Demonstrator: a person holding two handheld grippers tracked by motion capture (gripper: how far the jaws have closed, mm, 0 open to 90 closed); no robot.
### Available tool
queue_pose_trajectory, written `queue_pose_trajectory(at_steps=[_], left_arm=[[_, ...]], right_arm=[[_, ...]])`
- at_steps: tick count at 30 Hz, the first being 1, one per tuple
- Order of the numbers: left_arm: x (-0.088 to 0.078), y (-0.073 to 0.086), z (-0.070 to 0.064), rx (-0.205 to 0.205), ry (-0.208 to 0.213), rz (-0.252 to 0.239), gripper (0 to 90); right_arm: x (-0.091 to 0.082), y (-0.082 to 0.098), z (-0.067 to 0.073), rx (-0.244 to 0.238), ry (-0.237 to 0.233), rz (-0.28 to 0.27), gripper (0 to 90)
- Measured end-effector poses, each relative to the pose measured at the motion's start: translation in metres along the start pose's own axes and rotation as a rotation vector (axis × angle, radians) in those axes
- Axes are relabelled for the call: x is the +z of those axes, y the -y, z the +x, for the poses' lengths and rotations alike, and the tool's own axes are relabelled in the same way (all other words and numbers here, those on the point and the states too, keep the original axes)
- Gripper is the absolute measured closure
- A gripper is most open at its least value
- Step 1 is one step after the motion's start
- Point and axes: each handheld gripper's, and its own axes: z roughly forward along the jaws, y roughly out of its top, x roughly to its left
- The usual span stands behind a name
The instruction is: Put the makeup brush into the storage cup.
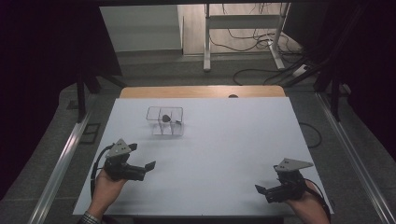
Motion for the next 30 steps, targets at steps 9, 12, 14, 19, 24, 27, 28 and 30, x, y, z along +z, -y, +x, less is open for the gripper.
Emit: queue_pose_trajectory(at_steps=[9,12,14,19,24,27,28,30], left_arm=[[-0.006,0.005,-0.001,-0.001,-0.006,0.002,0.0],[-0.008,0.007,-0.001,0.003,-0.011,0.006,0.0],[-0.009,0.009,-0.001,0.002,-0.012,0.006,0.0],[-0.011,0.011,-0.002,0.006,-0.018,0.008,0.0],[-0.014,0.014,-0.003,0.013,-0.025,0.014,0.0],[-0.015,0.015,-0.003,0.013,-0.029,0.014,0.0],[-0.016,0.016,-0.003,0.013,-0.03,0.015,0.0],[-0.018,0.017,-0.003,0.012,-0.034,0.015,0.0]], right_arm=[[0.0,0.0,0.0,0.0,-0.001,0.001,0.0],[0.0,0.0,0.0,0.0,-0.001,0.001,0.0],[0.0,0.0,0.0,0.0,-0.001,0.002,0.0],[0.001,0.0,0.0,0.001,0.0,0.002,0.0],[0.001,0.0,0.0,0.002,0.0,0.001,0.0],[0.001,0.0,0.0,0.001,0.0,0.003,0.0],[0.001,0.0,0.0,0.002,0.001,0.003,0.0],[0.001,0.0,0.0,0.002,0.001,0.002,0.0]])
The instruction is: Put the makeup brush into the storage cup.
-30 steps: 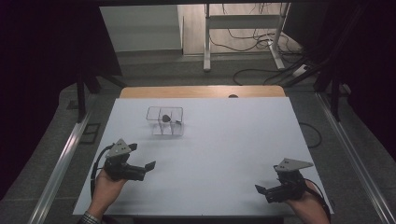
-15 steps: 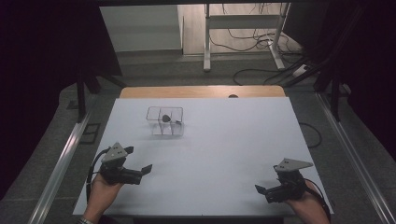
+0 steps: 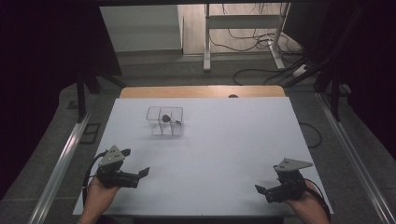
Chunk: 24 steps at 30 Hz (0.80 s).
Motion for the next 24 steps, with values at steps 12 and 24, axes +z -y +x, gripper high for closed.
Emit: queue_pose_trajectory(at_steps=[12,24], left_arm=[[-0.009,0.008,0.0,0.002,-0.026,0.013,0.0],[-0.016,0.018,0.0,0.001,-0.053,0.032,0.0]], right_arm=[[-0.001,0.0,0.0,0.009,0.002,-0.004,0.0],[-0.002,-0.001,0.0,0.014,0.007,-0.019,0.0]])
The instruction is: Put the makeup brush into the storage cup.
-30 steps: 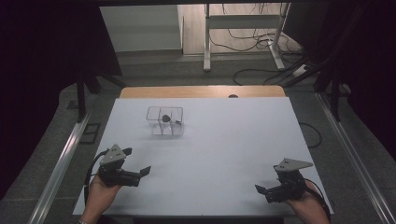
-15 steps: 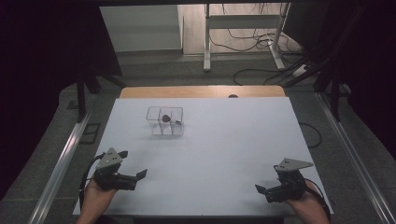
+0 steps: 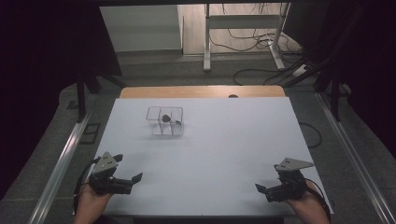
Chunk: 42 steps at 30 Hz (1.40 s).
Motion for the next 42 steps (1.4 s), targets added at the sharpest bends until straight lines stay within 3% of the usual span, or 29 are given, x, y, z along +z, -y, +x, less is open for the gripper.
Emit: queue_pose_trajectory(at_steps=[24,42], left_arm=[[-0.015,0.019,0.003,-0.006,-0.062,0.041,0.0],[-0.022,0.032,0.003,-0.008,-0.082,0.073,0.0]], right_arm=[[-0.004,0.0,-0.002,0.014,0.008,-0.024,0.0],[-0.004,0.001,-0.003,0.018,0.008,-0.024,0.0]])
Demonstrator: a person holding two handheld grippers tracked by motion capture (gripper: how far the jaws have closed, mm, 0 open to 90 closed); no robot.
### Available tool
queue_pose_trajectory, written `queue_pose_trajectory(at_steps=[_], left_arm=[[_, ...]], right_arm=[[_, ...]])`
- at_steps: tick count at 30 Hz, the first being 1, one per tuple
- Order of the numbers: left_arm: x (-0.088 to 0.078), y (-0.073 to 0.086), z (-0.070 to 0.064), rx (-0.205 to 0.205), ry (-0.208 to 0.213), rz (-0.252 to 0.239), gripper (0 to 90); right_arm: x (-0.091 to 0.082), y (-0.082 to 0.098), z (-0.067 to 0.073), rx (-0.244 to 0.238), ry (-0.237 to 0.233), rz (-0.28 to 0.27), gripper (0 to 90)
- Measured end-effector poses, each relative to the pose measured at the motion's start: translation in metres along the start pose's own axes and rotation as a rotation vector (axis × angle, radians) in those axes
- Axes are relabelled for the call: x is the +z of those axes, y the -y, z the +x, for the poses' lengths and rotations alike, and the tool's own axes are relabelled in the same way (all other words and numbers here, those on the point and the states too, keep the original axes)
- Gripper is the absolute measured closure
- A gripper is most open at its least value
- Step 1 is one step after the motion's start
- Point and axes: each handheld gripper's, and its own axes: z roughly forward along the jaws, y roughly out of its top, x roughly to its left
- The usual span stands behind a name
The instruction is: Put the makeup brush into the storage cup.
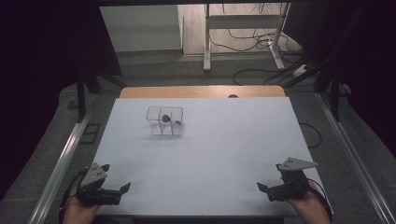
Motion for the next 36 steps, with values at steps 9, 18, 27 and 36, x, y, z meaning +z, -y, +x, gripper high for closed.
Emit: queue_pose_trajectory(at_steps=[9,18,27,36], left_arm=[[-0.004,0.007,0.002,-0.009,-0.011,0.012,0.0],[-0.007,0.014,0.004,-0.024,-0.014,0.024,0.0],[-0.009,0.021,0.005,-0.036,-0.017,0.042,0.0],[-0.008,0.022,0.004,-0.04,-0.011,0.052,0.0]], right_arm=[[0.0,0.0,0.0,0.0,0.001,0.003,0.0],[0.001,0.0,0.0,0.001,0.002,0.01,0.0],[0.001,0.0,0.0,0.003,0.003,0.014,0.0],[0.003,0.001,0.0,0.0,0.007,0.025,0.0]])
